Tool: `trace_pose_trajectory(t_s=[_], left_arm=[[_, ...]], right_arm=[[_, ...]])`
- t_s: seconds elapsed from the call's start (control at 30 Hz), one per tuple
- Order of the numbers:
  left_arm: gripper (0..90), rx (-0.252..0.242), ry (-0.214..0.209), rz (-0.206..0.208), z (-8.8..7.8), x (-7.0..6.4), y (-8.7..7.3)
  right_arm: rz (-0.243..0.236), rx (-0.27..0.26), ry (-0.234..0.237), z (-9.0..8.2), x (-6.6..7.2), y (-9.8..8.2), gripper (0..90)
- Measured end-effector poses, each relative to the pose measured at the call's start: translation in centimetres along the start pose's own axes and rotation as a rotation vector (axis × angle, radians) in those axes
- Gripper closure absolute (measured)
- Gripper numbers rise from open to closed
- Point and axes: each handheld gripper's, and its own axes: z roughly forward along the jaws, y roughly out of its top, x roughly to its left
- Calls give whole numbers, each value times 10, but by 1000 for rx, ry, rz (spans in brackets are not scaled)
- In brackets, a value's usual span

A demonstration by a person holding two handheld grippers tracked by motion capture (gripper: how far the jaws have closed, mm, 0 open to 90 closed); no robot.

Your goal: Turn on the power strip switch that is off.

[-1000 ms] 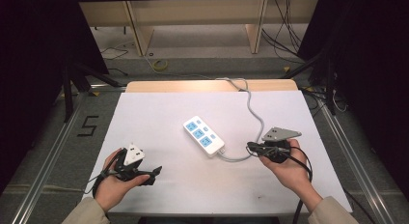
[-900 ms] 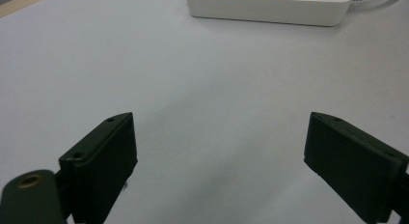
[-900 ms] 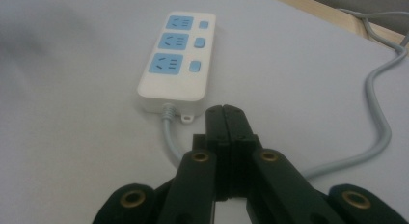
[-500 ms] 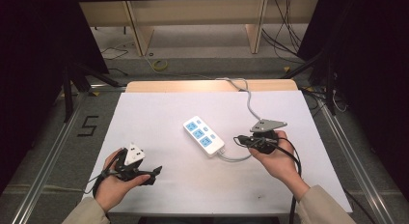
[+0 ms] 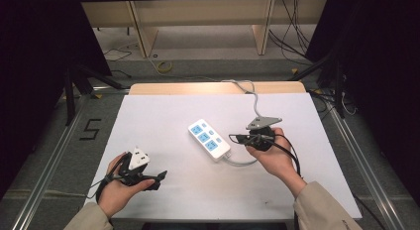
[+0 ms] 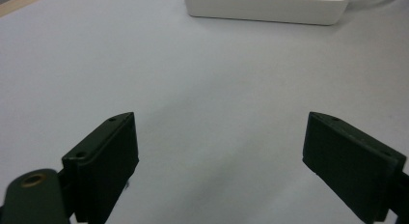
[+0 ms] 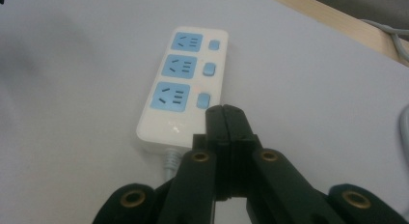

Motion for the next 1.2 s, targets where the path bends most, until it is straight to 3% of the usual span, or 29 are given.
trace_pose_trajectory(t_s=[1.2], left_arm=[[119,-4,-3,-5,1,0,0]], right_arm=[[7,63,26,35,4,25,900]])
